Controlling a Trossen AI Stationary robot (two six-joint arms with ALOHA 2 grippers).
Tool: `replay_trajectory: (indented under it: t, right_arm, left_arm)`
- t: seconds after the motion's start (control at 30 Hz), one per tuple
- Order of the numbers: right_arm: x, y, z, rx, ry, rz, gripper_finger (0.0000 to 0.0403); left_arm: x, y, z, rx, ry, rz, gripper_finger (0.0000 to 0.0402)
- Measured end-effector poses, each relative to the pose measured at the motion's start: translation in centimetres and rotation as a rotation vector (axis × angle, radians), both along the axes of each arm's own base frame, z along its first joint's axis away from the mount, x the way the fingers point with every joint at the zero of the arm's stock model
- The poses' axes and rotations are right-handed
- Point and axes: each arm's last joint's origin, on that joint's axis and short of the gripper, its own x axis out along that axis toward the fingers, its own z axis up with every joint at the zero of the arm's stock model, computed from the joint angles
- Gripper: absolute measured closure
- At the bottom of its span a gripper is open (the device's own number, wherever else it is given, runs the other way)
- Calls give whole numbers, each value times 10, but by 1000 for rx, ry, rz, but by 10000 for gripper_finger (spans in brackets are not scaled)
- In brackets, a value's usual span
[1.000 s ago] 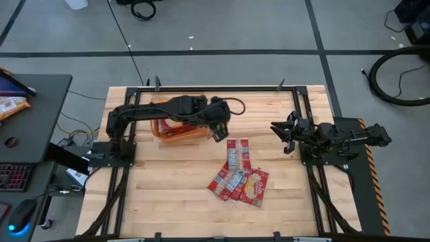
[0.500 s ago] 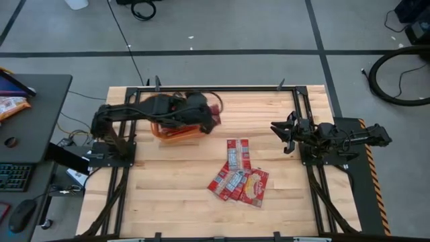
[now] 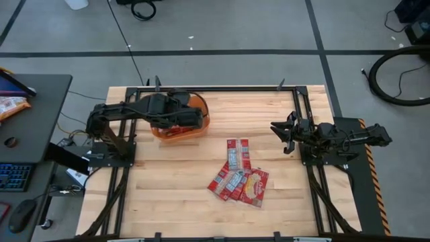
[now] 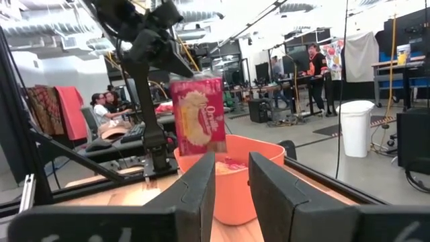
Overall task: Sort popcorn bags into baskets
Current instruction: Put the red popcorn bag into the orange container
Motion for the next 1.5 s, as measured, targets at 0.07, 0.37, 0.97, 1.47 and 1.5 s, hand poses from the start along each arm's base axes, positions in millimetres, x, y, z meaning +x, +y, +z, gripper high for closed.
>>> replay_trajectory:
  t: [0.07,0.37,0.97,1.47,1.5]
  right_arm:
    - [0,0,0,0,0,0,307]
    - [0,0,0,0,1,0,307]
    - [0,0,0,1,1,-3,307]
    - [0,0,0,1,0,-3,307]
    - [0,0,0,1,0,-3,307]
  left_arm:
    - [-5,4,-4,-12,12,16,399]
    - [-26,23,-22,-85,-44,79,400]
    - [-23,51,-20,-133,-338,24,397]
    - [-23,56,-30,-111,-286,33,396]
    - [-24,55,-35,-115,-269,37,395]
